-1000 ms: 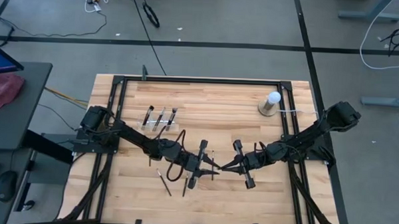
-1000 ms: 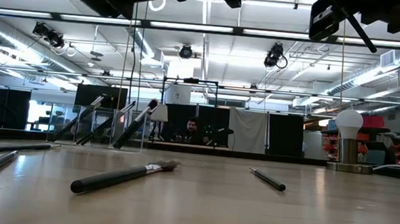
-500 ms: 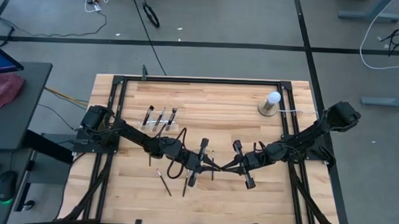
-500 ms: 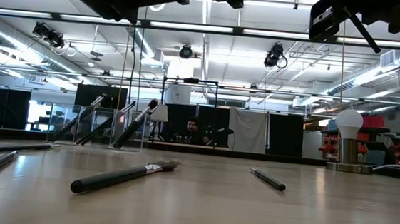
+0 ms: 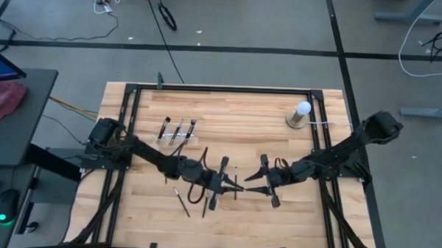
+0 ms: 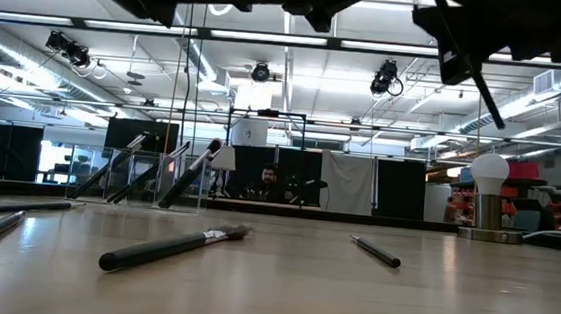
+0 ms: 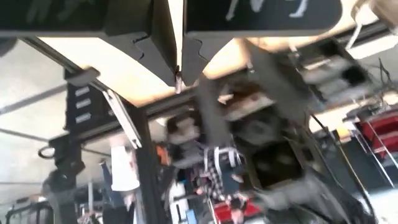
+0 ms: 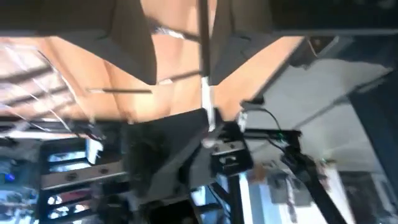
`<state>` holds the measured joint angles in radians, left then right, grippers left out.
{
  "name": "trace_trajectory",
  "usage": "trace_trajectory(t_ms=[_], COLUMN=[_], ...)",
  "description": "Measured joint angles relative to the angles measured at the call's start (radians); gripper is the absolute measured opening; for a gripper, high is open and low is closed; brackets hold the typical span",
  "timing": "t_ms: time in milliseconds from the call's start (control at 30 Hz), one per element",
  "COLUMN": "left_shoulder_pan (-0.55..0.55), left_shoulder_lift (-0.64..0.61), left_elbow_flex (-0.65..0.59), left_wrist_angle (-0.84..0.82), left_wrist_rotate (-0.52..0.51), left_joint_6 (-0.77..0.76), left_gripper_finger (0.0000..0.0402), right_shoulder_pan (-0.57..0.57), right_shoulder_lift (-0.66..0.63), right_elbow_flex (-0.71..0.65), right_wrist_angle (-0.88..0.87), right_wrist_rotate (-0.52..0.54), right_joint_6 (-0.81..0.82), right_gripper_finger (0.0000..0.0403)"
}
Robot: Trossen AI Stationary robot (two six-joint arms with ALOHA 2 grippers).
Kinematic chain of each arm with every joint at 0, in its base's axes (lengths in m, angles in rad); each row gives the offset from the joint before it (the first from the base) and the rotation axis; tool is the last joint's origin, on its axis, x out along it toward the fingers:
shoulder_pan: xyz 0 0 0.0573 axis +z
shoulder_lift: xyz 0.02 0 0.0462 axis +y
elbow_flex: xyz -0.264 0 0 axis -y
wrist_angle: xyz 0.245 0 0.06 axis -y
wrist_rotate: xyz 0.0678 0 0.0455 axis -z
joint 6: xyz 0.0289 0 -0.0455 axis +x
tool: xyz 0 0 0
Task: Pick & Place Makeup Brushes
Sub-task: Put the black eyeshadow brush into the transparent organizer
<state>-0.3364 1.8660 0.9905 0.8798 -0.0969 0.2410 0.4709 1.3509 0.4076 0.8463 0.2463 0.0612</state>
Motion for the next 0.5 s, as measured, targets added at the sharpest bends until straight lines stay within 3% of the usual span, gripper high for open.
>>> trace_trajectory(t_ms=[233, 367, 500], left_shoulder_pan=[-0.036, -0.056, -0.08], left_shoulder_lift=[-0.032, -0.103, -0.222], left_elbow_flex=[0.0, 0.0, 0.0], left_wrist_angle=[-0.123, -0.281, -0.538], left_wrist_rotate=[-0.125, -0.313, -0.499], left_joint_6=[-0.057, -0.108, -0.217], left_gripper_finger=[0.0008, 0.0008, 0.0009], right_shoulder_pan=[-0.001, -0.002, -0.001], right_shoulder_lift=[-0.148, -0.173, -0.149], right_elbow_flex=[0.0, 0.0, 0.0], right_wrist_angle=[-0.251, -0.328, -0.33], right_wrist_rotate=[0.094, 0.13, 0.17], right_joint_6=[0.084, 0.119, 0.132], right_gripper_finger=[0.0189, 0.0187, 0.018])
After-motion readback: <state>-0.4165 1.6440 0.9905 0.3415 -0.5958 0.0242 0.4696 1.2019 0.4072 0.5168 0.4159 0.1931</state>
